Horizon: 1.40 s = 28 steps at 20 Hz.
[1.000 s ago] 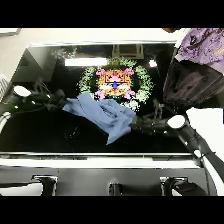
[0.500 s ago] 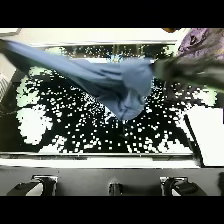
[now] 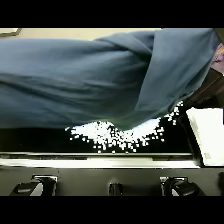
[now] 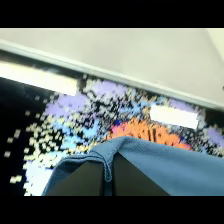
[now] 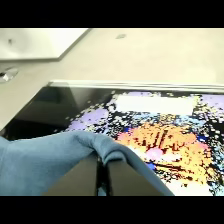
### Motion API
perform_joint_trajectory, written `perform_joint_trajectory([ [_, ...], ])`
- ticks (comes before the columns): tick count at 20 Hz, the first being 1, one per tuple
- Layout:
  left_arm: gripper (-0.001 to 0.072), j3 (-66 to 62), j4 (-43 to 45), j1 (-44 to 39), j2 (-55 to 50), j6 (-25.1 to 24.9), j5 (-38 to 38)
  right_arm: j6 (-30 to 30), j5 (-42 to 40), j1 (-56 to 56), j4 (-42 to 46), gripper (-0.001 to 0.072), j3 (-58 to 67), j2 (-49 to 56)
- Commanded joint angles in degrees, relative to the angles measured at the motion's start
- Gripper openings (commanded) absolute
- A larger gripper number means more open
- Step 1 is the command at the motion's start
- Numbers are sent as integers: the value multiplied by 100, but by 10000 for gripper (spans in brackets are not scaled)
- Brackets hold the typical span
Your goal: Fold the clothes and pants, and hang the long-sleeved shirts on hangers.
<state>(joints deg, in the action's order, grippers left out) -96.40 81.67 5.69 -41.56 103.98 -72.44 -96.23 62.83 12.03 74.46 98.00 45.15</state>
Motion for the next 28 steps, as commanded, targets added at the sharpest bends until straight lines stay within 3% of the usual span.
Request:
perform_joint_trajectory([
  [1, 13, 608, 105, 4, -238, 63, -179, -581, -129, -4, 431, 30, 26, 756],
  [4, 14, 1528, 87, 2, -962, 59, 162, -581, -195, -4, 426, 31, 26, 2109],
  [8, 15, 2485, 83, -68, -2522, 37, 1255, -584, -560, -4, 264, 31, 26, 4046],
  [13, 15, 2153, -175, -74, -4778, -219, 1681, -584, -981, 0, -857, 32, 26, 5814],
  [17, 21, 1480, -219, -72, -5674, -214, 1633, -584, -981, 0, -1447, 60, 26, 6277],
  [18, 83, 1364, -219, -63, -5720, -216, 1635, -599, -966, 0, -1475, 162, 26, 6271],
  [19, 193, 1272, -216, -39, -5716, -219, 1617, -640, -905, -9, -1565, 250, 26, 6245],
  [21, 583, 962, -214, 81, -5692, -289, 1274, -647, -562, -127, -1803, 404, 33, 6109],
  [22, 646, 769, -216, 205, -5659, -404, 994, -474, -256, -256, -1987, 449, 37, 5978],
  [25, 645, 437, -251, 741, -5300, -863, 341, 173, 737, -953, -2190, 481, 31, 5381],
  [28, 644, 575, -1071, 1506, -4747, -1460, 190, 612, 1060, -1836, -2074, 476, -470, 4470],
])
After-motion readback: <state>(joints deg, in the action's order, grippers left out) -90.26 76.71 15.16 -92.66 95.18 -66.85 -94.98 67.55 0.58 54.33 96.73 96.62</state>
